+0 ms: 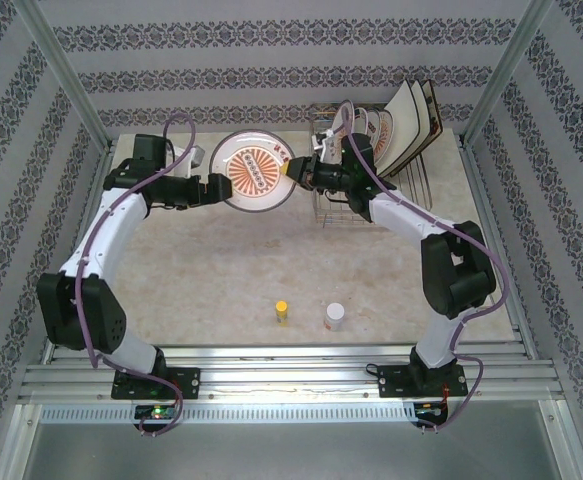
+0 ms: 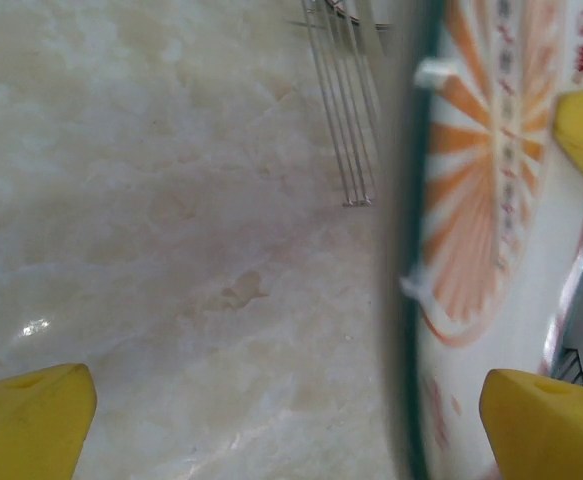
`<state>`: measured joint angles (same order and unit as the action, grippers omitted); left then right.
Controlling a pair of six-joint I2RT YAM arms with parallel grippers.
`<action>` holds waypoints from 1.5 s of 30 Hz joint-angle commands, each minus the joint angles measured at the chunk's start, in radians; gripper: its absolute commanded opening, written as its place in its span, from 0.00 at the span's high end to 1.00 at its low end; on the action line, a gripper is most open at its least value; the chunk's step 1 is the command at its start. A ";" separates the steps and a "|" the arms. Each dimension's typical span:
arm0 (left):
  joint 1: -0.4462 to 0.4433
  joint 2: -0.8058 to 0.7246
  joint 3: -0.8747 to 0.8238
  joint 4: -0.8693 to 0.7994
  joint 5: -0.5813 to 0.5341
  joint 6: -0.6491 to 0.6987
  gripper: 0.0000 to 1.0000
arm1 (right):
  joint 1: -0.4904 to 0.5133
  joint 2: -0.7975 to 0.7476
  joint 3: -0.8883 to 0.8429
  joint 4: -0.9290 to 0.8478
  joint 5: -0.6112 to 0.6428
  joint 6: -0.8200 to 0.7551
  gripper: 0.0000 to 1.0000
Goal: Unload the plates from the dish rack
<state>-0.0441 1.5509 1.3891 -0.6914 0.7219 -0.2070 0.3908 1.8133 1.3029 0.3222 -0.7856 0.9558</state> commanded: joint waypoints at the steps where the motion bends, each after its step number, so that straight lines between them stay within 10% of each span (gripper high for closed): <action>1: 0.004 -0.003 -0.029 0.117 0.001 -0.062 0.04 | 0.029 0.017 0.046 0.050 -0.018 0.017 1.00; 25: 0.049 -0.051 -0.108 0.239 0.045 -0.164 1.00 | 0.073 0.093 0.119 0.040 -0.018 0.038 1.00; 29: 0.049 -0.039 -0.113 0.262 0.056 -0.181 1.00 | 0.090 0.078 0.161 -0.121 0.033 -0.068 1.00; 36: 0.065 -0.070 -0.167 0.339 -0.041 -0.231 1.00 | 0.102 0.041 0.323 -0.594 0.246 -0.348 0.02; 45: 0.186 -0.118 -0.283 0.509 -0.054 -0.346 1.00 | 0.064 -0.021 0.640 -1.251 0.706 -0.677 0.02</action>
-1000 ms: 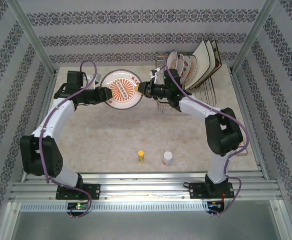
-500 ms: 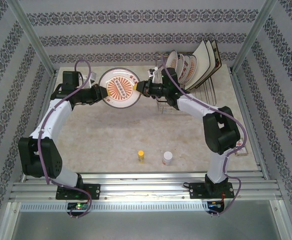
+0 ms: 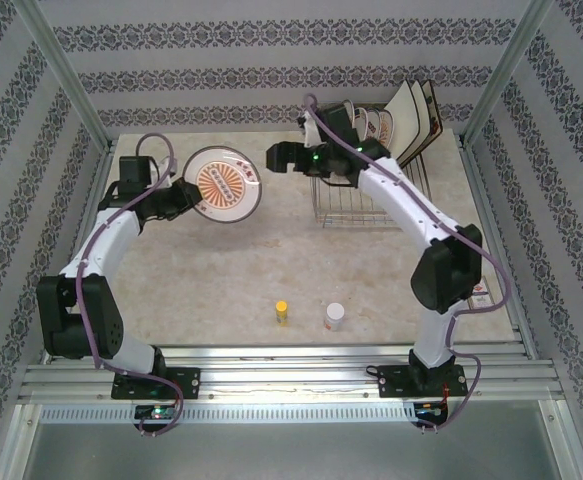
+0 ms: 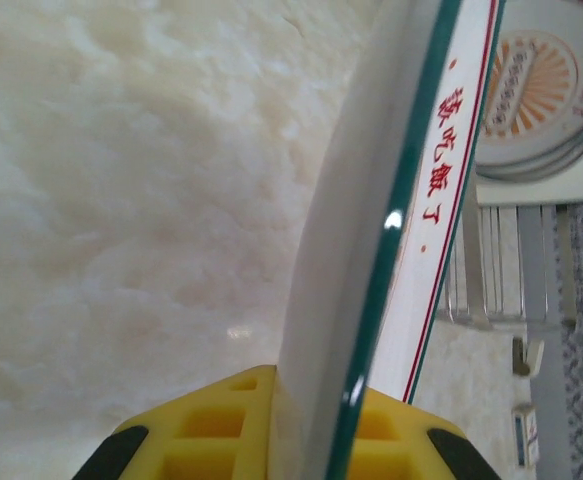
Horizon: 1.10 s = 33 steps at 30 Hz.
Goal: Unload the plates from the dish rack
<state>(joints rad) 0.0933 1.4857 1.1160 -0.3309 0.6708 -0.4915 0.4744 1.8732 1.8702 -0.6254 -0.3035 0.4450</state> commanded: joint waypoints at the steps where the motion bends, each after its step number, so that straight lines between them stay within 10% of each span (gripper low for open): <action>1: 0.068 -0.050 -0.016 0.164 -0.016 -0.081 1.00 | -0.030 -0.099 0.082 -0.351 0.272 -0.191 0.02; 15: 0.247 0.156 0.013 0.438 -0.121 -0.340 1.00 | -0.216 -0.389 -0.133 -0.505 0.407 -0.277 0.02; 33: 0.276 0.464 0.103 0.619 -0.174 -0.485 1.00 | -0.237 -0.350 -0.122 -0.596 0.441 -0.254 0.02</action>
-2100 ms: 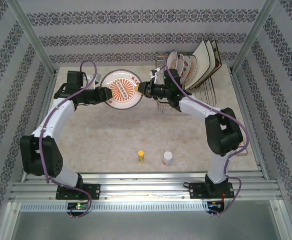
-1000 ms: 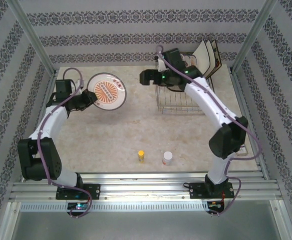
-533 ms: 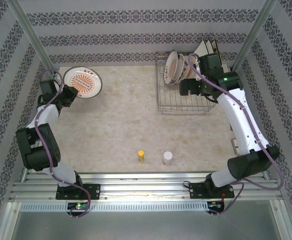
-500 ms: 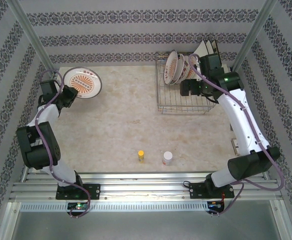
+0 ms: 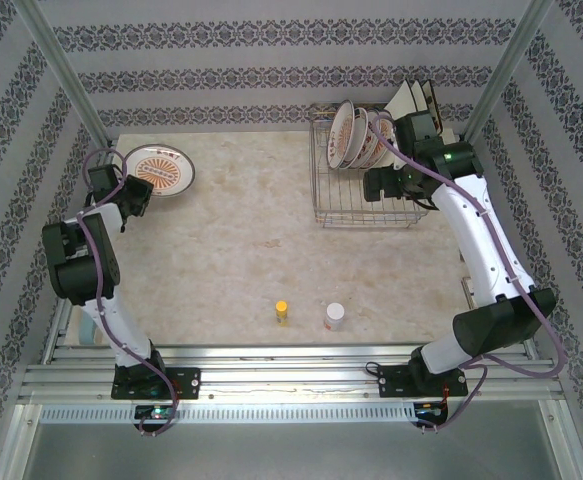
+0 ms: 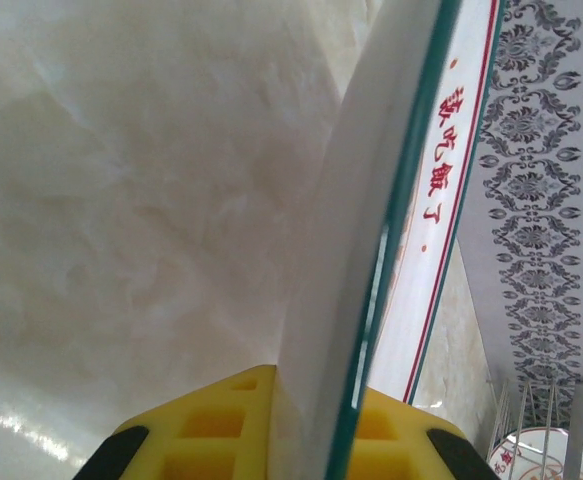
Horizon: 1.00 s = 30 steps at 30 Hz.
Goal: Unload the plates from the dish rack
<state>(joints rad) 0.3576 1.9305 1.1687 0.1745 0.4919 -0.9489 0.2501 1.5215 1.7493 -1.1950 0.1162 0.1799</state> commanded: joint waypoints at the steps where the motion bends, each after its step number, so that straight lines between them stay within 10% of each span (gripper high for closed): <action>1: 0.012 0.030 0.054 0.121 0.005 -0.030 1.00 | -0.013 0.000 -0.005 -0.026 0.023 0.013 0.02; 30: 0.035 0.221 0.255 -0.074 -0.071 0.041 0.90 | -0.040 0.073 -0.037 0.033 -0.058 0.007 0.02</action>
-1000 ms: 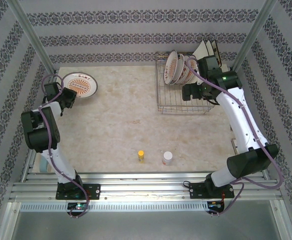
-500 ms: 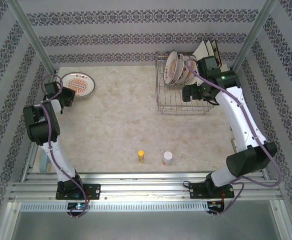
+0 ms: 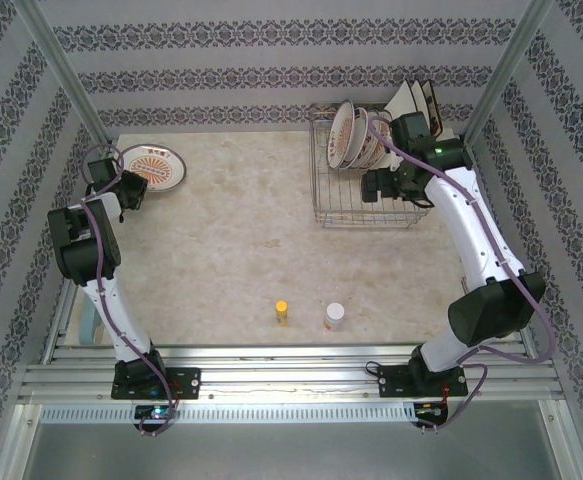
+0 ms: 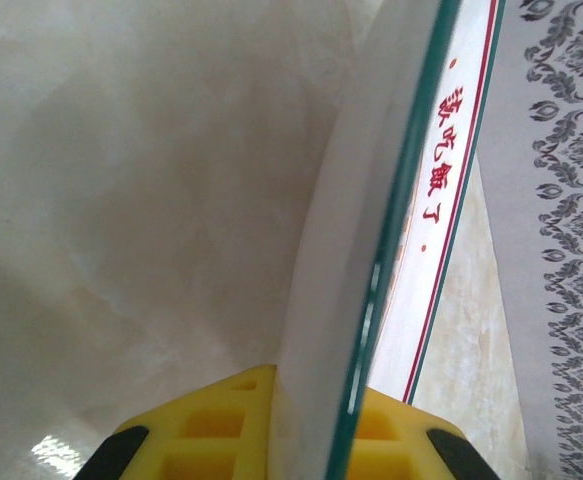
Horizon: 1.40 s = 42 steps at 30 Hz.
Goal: Unload the plates from the dish rack
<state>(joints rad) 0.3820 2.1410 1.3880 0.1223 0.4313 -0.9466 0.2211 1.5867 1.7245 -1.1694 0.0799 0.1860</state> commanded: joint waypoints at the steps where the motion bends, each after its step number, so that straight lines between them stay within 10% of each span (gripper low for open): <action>1: 0.011 0.010 0.034 -0.028 -0.015 0.044 0.86 | -0.013 0.007 -0.011 0.008 -0.022 0.001 0.02; 12: 0.010 -0.015 0.034 -0.099 -0.049 0.112 0.52 | -0.014 -0.016 -0.019 0.017 -0.039 0.007 0.02; 22: 0.010 -0.112 0.054 -0.294 -0.197 0.263 0.00 | -0.014 -0.053 -0.035 0.019 -0.059 0.004 0.02; 36: -0.016 -0.451 -0.028 -0.534 -0.216 0.570 0.00 | 0.011 -0.020 0.078 0.036 -0.066 0.009 0.02; 42: -0.162 -0.712 -0.081 -0.825 -0.166 0.797 0.00 | 0.073 0.153 0.284 0.074 0.006 0.027 0.02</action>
<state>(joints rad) 0.2855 1.5017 1.3457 -0.4896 0.2188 -0.3111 0.2726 1.6650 1.9308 -1.1248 0.0391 0.1883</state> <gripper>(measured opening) 0.998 0.978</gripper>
